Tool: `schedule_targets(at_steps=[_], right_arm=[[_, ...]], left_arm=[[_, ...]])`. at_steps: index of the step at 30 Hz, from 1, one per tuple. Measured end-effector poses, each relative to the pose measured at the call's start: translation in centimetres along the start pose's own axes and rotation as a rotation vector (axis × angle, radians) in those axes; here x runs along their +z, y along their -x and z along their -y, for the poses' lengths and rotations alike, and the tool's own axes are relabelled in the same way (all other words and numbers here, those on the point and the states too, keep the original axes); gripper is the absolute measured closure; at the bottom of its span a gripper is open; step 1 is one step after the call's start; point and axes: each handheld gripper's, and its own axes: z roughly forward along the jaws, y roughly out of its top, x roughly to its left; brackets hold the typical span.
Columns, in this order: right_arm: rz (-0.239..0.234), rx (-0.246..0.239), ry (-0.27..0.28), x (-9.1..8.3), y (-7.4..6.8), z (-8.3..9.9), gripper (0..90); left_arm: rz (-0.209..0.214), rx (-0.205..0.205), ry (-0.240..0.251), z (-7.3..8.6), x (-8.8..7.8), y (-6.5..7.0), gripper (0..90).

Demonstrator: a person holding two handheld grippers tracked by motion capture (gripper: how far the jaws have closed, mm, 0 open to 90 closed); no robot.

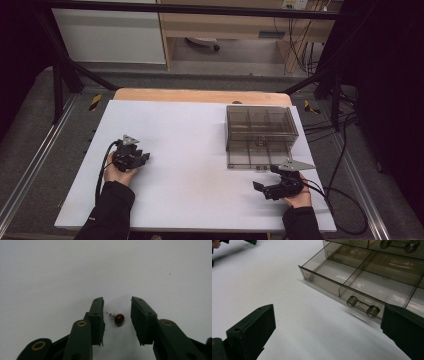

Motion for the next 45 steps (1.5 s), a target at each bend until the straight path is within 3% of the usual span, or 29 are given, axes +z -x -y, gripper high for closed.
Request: schedule_targets(at_steps=[23, 45], right_arm=[[-0.001, 0.002, 0.002, 0.00, 0.00, -0.01, 0.4], [-0.003, 0.004, 0.002, -0.05, 0.02, -0.04, 0.4]], left_arm=[[-0.026, -0.010, -0.006, 0.09, 0.10, 0.13, 77.4], [-0.019, 0.001, 0.005, 0.04, -0.07, 0.24, 82.1]])
